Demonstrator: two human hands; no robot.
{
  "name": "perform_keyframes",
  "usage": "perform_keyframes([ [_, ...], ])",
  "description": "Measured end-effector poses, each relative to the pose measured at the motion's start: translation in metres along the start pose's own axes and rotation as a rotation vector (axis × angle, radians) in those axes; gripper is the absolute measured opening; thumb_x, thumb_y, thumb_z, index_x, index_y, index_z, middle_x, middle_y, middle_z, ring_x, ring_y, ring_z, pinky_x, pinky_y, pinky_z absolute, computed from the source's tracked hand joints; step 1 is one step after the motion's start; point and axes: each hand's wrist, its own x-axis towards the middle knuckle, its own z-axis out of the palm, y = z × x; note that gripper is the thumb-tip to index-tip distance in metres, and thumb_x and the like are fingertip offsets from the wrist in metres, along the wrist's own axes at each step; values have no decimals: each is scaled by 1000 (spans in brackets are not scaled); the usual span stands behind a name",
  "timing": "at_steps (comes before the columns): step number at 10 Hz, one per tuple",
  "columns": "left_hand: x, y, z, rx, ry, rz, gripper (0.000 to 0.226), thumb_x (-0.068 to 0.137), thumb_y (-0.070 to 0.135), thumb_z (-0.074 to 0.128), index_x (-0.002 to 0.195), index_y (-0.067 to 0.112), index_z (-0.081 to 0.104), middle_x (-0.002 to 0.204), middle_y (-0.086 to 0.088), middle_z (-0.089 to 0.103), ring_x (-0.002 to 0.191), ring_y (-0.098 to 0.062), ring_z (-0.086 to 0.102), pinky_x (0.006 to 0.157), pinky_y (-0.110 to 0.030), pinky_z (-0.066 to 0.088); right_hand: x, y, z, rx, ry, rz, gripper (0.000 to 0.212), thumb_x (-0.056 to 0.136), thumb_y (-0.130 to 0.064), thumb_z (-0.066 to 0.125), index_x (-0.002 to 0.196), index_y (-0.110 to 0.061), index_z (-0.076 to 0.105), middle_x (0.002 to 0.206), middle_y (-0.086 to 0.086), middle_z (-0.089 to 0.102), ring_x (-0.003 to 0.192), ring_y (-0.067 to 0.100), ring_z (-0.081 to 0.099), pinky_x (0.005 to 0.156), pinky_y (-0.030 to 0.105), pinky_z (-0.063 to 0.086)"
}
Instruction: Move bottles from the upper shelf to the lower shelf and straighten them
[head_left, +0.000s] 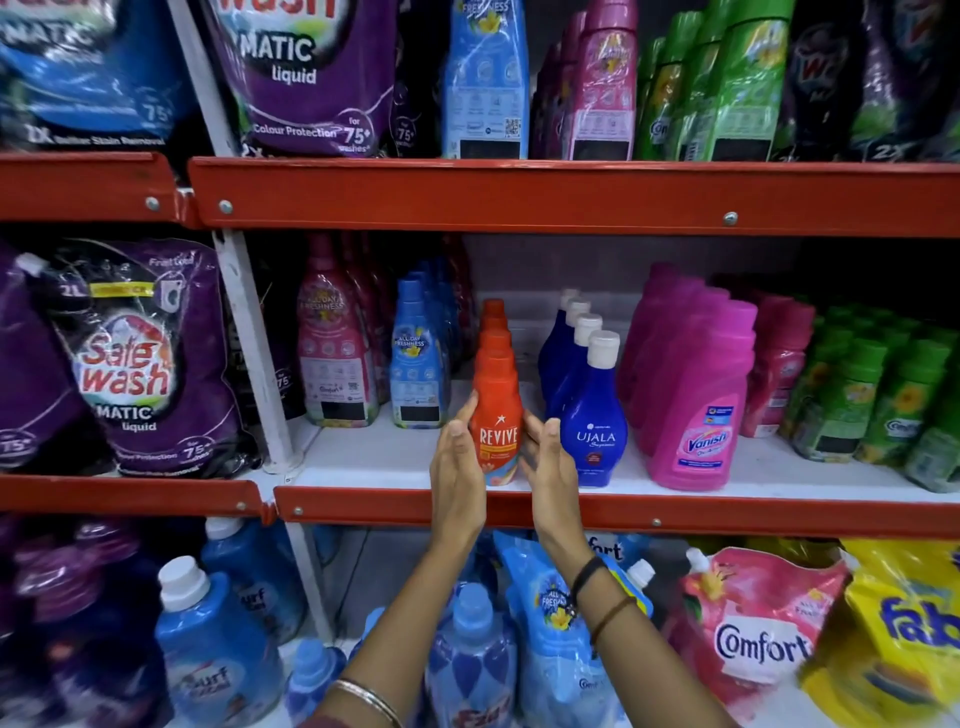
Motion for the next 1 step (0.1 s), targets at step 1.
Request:
perform_keyframes([
  [1, -3, 2, 2, 116, -4, 81, 71, 81, 84, 14, 135, 48, 41, 146, 9, 43, 131, 2, 40, 111, -31, 37, 0, 1, -4, 15, 15, -26, 74, 71, -86, 34, 123, -37, 53, 132, -6, 60, 125, 8, 54, 112, 43, 39],
])
